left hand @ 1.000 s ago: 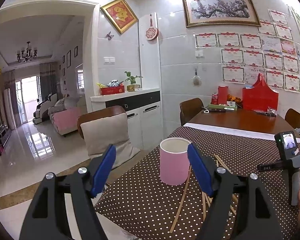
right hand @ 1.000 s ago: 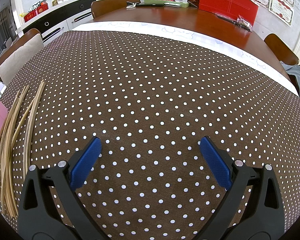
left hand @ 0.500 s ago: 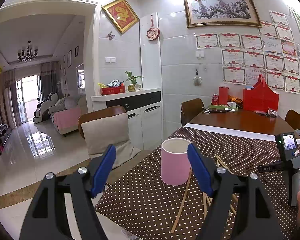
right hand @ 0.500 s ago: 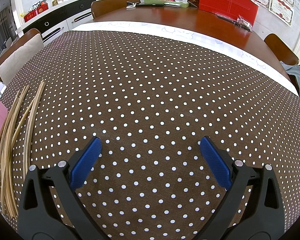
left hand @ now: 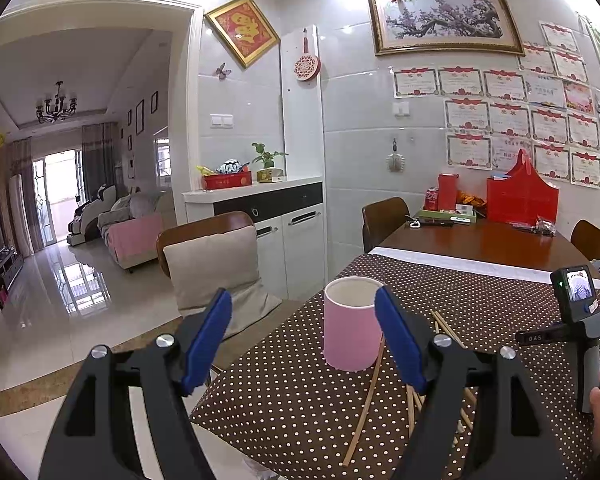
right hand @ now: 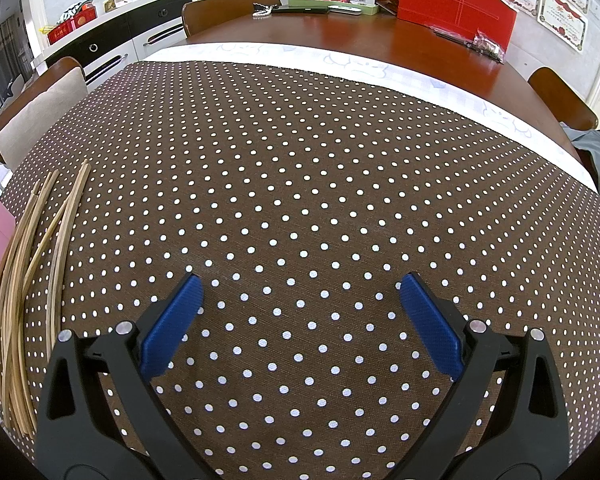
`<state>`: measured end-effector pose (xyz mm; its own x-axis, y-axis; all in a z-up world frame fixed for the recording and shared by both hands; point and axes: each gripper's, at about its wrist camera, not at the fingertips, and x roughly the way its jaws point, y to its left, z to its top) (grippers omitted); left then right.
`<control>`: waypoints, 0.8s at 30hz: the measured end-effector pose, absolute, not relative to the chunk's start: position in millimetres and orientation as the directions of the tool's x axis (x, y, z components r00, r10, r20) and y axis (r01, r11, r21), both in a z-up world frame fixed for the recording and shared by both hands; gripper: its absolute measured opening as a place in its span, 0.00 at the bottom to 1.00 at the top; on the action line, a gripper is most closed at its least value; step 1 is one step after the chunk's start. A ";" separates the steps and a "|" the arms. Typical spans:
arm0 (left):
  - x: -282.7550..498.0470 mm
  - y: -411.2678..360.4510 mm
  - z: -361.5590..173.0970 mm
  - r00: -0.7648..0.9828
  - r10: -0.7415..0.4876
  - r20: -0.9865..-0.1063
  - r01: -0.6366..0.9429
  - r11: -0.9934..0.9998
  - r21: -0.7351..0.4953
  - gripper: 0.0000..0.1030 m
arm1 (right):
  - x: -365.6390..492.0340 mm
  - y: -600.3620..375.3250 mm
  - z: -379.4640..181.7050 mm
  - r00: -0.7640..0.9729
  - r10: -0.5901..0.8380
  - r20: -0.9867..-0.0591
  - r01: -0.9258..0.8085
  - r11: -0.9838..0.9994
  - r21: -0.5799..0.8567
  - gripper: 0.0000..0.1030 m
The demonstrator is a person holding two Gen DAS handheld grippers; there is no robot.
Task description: Organize utensils
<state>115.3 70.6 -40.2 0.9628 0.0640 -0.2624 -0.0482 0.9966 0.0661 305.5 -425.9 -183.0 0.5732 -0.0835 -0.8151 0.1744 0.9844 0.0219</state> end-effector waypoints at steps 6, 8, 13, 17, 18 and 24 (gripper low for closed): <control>115.1 71.8 -41.0 0.963 0.063 -0.262 -0.046 0.997 0.069 0.71 | 305.4 -425.8 -183.1 0.573 -0.083 -0.815 0.174 0.984 0.022 0.94; 115.1 71.7 -41.0 0.963 0.063 -0.262 -0.047 0.997 0.069 0.71 | 305.4 -425.8 -183.2 0.573 -0.083 -0.815 0.174 0.984 0.022 0.94; 115.2 71.3 -41.1 0.963 0.065 -0.262 -0.048 0.996 0.071 0.71 | 305.4 -425.8 -183.2 0.573 -0.083 -0.815 0.174 0.984 0.022 0.94; 115.6 71.0 -41.8 0.962 0.064 -0.264 -0.046 0.996 0.072 0.71 | 305.3 -425.7 -183.1 0.573 -0.083 -0.815 0.174 0.984 0.022 0.94; 115.5 71.0 -41.8 0.963 0.066 -0.263 -0.048 0.996 0.074 0.71 | 305.3 -425.8 -183.2 0.573 -0.083 -0.815 0.174 0.984 0.022 0.94; 112.9 71.4 -43.3 0.966 0.067 -0.251 -0.050 0.996 0.077 0.71 | 305.3 -425.9 -183.1 0.573 -0.083 -0.815 0.174 0.984 0.022 0.94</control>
<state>112.9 71.4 -43.3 0.9657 0.0675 -0.2506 -0.0496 0.9958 0.0769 305.3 -425.9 -183.1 0.5732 -0.0835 -0.8151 0.1744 0.9844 0.0219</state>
